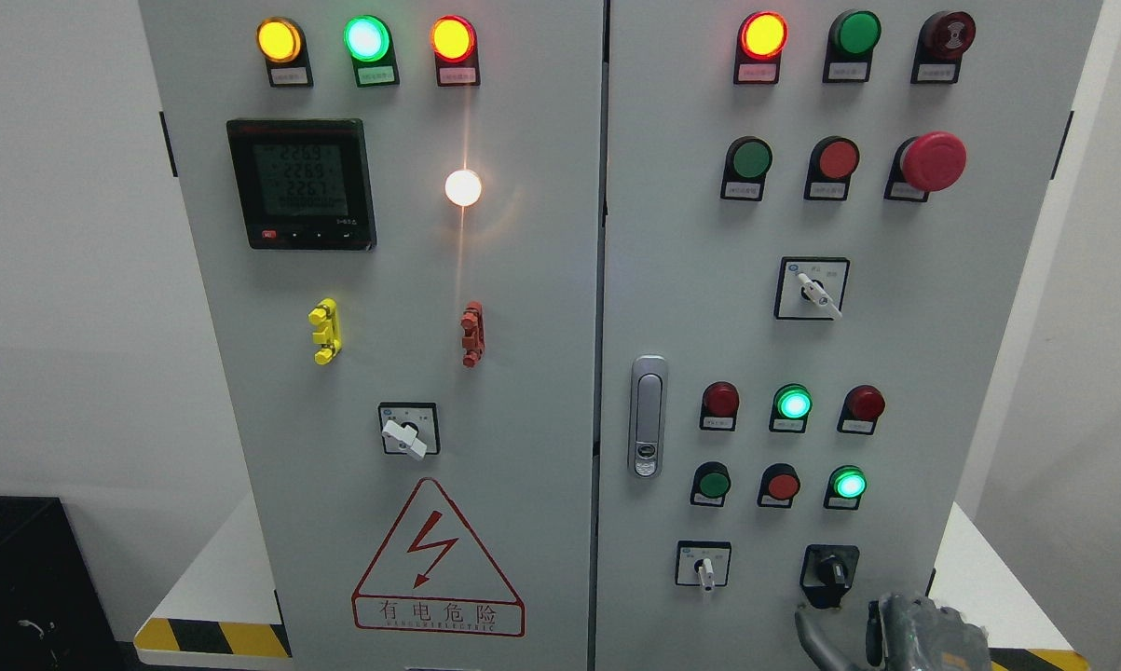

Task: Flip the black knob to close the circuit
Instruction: 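Reach the right hand up to the black rotary knob at the bottom, then grip the black knob with the right hand and twist it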

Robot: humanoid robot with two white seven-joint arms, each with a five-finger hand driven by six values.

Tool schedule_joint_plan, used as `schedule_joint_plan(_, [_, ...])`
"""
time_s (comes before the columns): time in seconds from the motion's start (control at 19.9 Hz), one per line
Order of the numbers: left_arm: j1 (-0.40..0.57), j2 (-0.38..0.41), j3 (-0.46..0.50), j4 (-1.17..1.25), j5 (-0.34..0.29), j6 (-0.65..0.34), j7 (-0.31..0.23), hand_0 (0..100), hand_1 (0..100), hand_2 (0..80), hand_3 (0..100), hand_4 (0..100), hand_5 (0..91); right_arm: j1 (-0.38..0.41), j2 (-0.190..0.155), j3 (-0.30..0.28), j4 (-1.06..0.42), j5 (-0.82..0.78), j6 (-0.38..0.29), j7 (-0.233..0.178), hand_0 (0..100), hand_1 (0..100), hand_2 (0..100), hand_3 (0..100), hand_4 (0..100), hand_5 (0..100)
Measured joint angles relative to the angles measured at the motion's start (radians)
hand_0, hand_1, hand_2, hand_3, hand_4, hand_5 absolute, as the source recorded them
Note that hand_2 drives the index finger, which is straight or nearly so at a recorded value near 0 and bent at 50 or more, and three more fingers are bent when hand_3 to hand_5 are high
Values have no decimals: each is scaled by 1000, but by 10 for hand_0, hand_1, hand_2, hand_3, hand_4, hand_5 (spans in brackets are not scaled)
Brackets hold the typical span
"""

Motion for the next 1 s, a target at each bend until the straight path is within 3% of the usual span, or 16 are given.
schedule_joint_plan(1.0, [0, 0, 0, 0, 0, 0, 0, 120, 556, 0, 0, 0, 0, -45, -23, 1, 57, 11, 18, -5, 0, 0, 913, 1000, 934, 990])
